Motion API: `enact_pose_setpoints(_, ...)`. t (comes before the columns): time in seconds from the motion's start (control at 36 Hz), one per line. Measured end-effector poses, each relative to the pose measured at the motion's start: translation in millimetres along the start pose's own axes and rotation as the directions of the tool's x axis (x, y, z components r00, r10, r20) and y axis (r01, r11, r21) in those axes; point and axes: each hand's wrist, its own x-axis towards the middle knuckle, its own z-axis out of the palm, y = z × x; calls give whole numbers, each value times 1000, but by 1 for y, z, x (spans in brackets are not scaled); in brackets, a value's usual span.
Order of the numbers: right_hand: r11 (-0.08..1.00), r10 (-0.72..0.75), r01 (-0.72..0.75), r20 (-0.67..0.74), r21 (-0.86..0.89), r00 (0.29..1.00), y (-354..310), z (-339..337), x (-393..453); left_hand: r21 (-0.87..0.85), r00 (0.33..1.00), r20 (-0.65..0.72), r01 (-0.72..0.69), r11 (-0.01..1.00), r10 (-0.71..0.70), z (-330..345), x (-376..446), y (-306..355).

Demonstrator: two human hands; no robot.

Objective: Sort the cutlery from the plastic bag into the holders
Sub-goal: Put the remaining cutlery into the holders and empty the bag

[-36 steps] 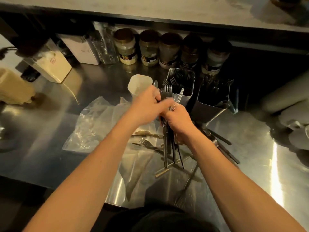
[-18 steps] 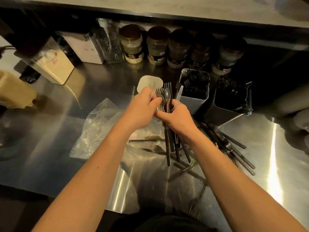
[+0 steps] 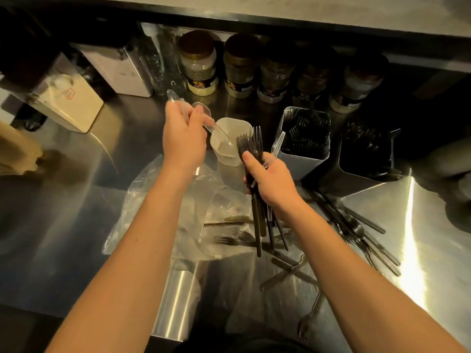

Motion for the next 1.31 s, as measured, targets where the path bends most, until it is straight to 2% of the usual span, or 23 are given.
enact_pose_setpoints(0.06, 1000, 15, -15, -8, 0, 1000, 3, -3, 3, 71, 998, -12, -67, 995, 68, 11, 15, -5)
enact_pose_setpoints(0.14, 999, 39, -39, -33, 4, 999, 7, -5, 8, 181, 984, 133, -138, 974, 115, 35, 31, -17)
enact_pose_setpoints(0.22, 998, 54, -53, -55, 18, 997, 9, -9, 11, 335, 944, 320, -193, 922, 81, 54, 40, -39)
enact_pose_setpoints(0.28, 998, 56, -55, -56, 20, 997, 9, -12, 12, 415, 918, 395, -204, 887, 26, 63, 45, -50)
enact_pose_setpoints(0.39, 998, 61, -59, -56, 26, 997, 9, -16, 14, 387, 922, 383, -99, 917, -62, 70, 53, -57)
enact_pose_setpoints(0.58, 997, 71, -71, -50, 3, 996, 12, -16, 19, 176, 926, 377, -110, 978, 36, 77, 54, -48)
enact_pose_setpoints(0.69, 998, 67, -67, -34, 1, 997, 11, -14, 18, 322, 912, 408, -108, 940, -35, 73, 53, -55)
enact_pose_setpoints(0.75, 998, 60, -60, -31, 2, 998, 9, -14, 17, 339, 915, 401, -111, 934, -37, 66, 52, -55)
enact_pose_setpoints(0.83, 998, 56, -56, -31, -12, 998, 5, -14, 15, 311, 938, 347, -117, 943, 2, 57, 44, -48)
enact_pose_setpoints(0.92, 998, 61, -61, -19, -22, 998, 5, -14, 14, 183, 960, 271, -122, 975, 70, 51, 32, -24)
enact_pose_setpoints(0.97, 997, 48, -48, -7, -51, 999, 4, -14, 13, 136, 916, 395, -132, 982, 69, 47, 22, 0)
enact_pose_setpoints(1.0, 997, 42, -42, -3, -61, 999, 4, -13, 13, 163, 862, 500, -191, 968, 86, 45, 16, 10)
enact_pose_setpoints(1.03, 997, 32, -31, 7, -71, 999, 3, -13, 12, 228, 786, 610, -296, 928, 101, 42, 11, 18)
enact_pose_setpoints(1.08, 995, -17, 19, 25, -94, 1000, 1, -12, 10, 364, 642, 763, -521, 772, 73, 39, 1, 27)
enact_pose_setpoints(1.11, 993, -40, 44, 30, -108, 999, -1, -11, 10, 412, 610, 792, -583, 700, 42, 39, -2, 29)
enact_pose_setpoints(1.14, 991, -55, 58, 29, -121, 998, -2, -10, 9, 438, 601, 799, -608, 663, 24, 39, -5, 29)
enact_pose_setpoints(1.17, 991, -53, 56, 24, -123, 998, -4, -9, 8, 446, 612, 791, -597, 667, 19, 40, -7, 29)
enact_pose_setpoints(1.31, 987, -78, 75, -12, -139, 997, -9, -5, 5, 333, 706, 705, -411, 849, 66, 42, -19, 32)
